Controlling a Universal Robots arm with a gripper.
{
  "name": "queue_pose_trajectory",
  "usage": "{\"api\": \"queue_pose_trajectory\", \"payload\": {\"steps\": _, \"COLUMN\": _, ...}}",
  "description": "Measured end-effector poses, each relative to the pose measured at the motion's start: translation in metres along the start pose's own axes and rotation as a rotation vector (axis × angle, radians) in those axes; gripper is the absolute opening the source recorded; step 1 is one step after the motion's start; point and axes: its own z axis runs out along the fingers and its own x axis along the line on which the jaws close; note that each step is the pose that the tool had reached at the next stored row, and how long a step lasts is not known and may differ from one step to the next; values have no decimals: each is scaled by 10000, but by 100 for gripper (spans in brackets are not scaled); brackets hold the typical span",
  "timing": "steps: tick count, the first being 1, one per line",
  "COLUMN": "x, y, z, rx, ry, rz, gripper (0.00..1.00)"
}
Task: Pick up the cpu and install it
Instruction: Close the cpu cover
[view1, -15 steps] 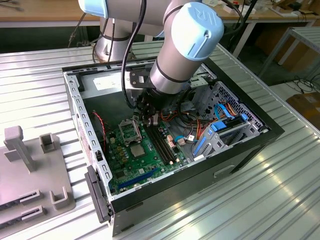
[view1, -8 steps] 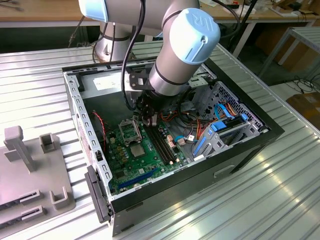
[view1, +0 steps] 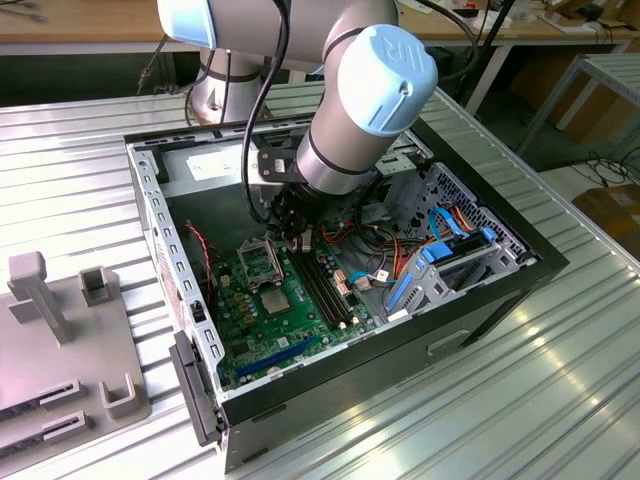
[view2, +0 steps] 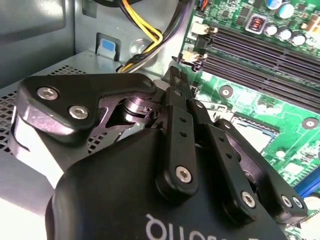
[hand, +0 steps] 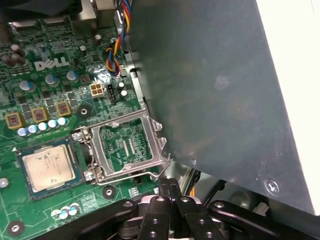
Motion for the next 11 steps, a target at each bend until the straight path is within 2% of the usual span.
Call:
{"api": "queue_pose_trajectory", "payload": {"steps": 5, "x": 5, "y": -1, "z": 16, "rx": -34, "ry": -117, "rz": -3, "gripper": 11}}
{"api": "queue_pose_trajectory", "payload": {"steps": 11, "x": 5, "y": -2, "z": 16, "rx": -37, "ry": -128, "rz": -3, "gripper": 11}}
